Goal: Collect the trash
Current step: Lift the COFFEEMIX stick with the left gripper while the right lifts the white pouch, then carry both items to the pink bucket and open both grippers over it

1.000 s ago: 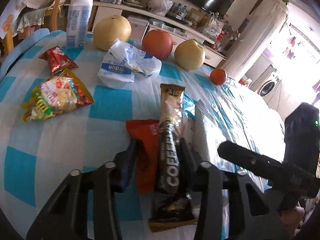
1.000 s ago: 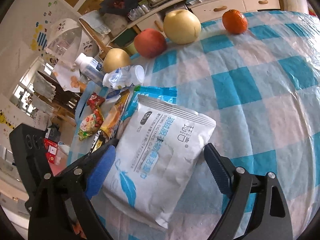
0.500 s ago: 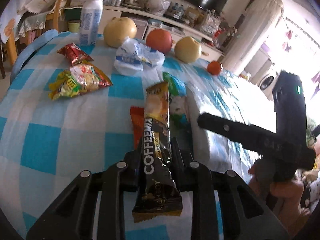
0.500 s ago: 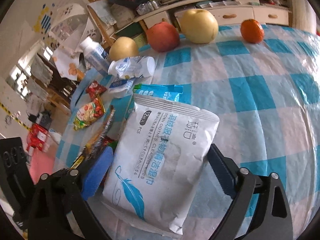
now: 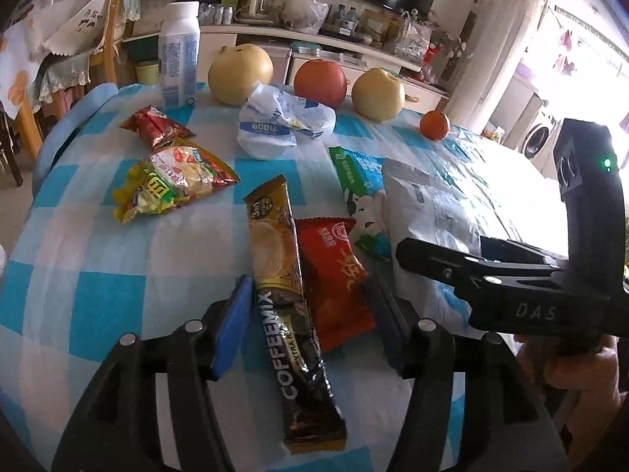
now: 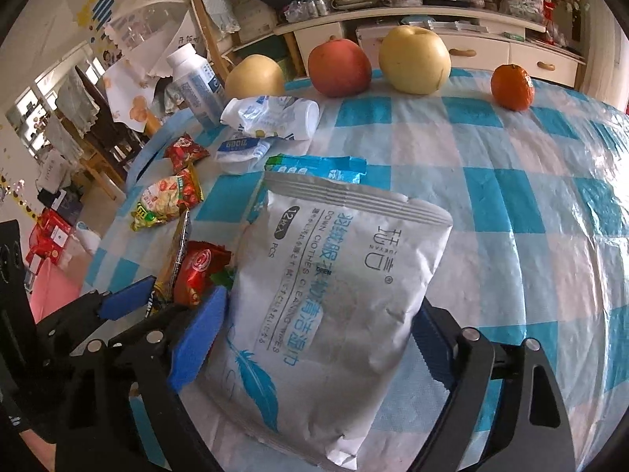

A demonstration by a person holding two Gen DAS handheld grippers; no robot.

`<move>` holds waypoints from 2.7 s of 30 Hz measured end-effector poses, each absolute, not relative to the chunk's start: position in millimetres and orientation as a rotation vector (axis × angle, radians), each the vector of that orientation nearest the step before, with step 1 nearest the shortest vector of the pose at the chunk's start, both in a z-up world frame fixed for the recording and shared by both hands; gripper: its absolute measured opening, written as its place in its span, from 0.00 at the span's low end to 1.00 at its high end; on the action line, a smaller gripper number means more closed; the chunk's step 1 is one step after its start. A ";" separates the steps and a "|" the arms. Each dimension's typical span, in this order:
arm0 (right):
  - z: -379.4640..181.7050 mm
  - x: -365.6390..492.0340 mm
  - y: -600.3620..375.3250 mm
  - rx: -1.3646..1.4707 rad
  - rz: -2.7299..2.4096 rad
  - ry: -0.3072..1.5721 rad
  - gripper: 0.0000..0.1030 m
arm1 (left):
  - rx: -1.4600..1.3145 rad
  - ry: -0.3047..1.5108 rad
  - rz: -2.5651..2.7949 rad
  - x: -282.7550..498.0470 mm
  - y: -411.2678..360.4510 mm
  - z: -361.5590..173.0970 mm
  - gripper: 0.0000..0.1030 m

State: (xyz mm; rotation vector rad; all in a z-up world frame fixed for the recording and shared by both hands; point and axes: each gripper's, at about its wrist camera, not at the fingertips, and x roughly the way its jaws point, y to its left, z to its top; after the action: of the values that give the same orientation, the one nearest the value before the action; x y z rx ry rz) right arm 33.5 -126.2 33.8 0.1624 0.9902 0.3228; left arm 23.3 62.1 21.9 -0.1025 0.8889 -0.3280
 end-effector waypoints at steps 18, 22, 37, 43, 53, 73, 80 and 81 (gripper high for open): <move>54.5 6.1 -108.4 -0.024 0.311 0.887 0.66 | -0.220 0.923 -0.289 14.1 81.9 13.7 0.26; 59.2 -2.0 -111.3 -0.018 0.310 0.861 0.57 | -0.258 0.920 -0.274 7.0 90.6 12.8 0.26; 70.3 -36.3 -100.6 -0.031 0.313 0.798 0.45 | -0.037 0.905 -0.228 -20.7 76.7 16.0 0.27; 77.2 -49.2 -95.8 -0.020 0.313 0.782 0.38 | -0.047 0.894 -0.233 -23.8 83.4 16.6 0.17; 87.6 -58.8 -89.4 0.042 0.342 0.774 0.25 | -0.201 0.860 -0.237 -29.2 125.9 30.4 0.09; 140.8 -84.1 12.2 0.042 0.540 0.684 0.20 | -0.364 0.672 -0.101 -59.6 229.0 90.2 0.09; 160.6 -87.3 93.6 0.063 0.711 0.683 0.20 | -0.439 0.606 0.071 -82.5 304.1 107.1 0.09; 162.7 -88.2 108.7 0.057 0.737 0.683 0.20 | -0.454 0.596 0.102 -87.5 317.6 108.7 0.09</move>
State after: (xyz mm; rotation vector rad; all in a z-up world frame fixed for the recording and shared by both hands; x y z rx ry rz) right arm -88.2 108.7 162.7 0.0568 0.6828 0.7366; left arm -87.5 317.6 108.7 -0.4539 0.5962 0.1020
